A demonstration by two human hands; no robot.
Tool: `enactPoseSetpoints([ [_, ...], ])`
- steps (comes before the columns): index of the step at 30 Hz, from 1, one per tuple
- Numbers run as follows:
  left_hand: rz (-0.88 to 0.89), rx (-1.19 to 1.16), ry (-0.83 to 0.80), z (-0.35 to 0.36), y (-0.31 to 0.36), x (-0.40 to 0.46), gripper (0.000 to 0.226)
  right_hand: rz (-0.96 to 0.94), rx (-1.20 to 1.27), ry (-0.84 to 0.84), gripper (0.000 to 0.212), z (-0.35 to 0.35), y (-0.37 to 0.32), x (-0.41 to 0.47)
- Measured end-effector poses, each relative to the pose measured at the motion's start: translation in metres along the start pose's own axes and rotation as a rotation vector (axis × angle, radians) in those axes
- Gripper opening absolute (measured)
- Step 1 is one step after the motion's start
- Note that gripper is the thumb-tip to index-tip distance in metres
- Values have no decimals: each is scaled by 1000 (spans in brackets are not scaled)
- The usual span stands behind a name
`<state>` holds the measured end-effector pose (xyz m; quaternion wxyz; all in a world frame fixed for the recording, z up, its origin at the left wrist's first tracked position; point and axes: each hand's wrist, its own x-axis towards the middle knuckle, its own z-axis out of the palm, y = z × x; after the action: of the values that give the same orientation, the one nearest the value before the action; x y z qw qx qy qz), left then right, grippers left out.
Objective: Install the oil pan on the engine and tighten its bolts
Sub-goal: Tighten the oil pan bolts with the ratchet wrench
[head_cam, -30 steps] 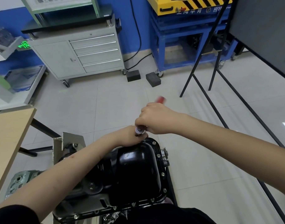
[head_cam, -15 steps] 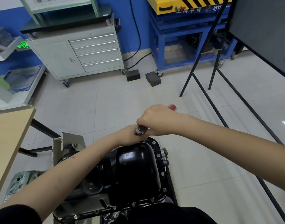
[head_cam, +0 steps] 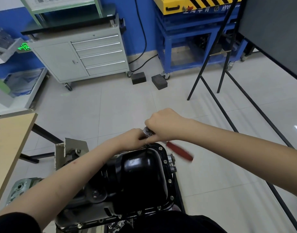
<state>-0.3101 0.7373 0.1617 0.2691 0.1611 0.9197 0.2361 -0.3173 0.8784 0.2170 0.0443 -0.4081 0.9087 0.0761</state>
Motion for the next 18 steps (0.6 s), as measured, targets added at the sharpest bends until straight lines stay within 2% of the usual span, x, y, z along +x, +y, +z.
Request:
enactPoseSetpoints([
  [1,-6,10,16,0,0,-1,27,27,26,-21,39,1,-1,-1],
  [3,19,30,25,2,1,0,19,-8,18,-25,31,3,-1,-1],
  [5,52,50,16,3,4,2,18,-121,-47,11,21,2,2,-1],
  [8,28,62,-41,2,6,3,20,-242,-100,77,25,2,4,0],
  [11,11,-18,-51,-2,4,2,23,-140,-38,69,15,0,2,1],
  [14,-49,23,-13,-3,5,1,34,13,53,1,36,3,-2,0],
  [16,-25,19,1,-1,7,1,35,-12,22,4,30,5,-3,0],
  [18,5,22,10,2,6,4,24,-110,-60,37,24,5,-1,1],
])
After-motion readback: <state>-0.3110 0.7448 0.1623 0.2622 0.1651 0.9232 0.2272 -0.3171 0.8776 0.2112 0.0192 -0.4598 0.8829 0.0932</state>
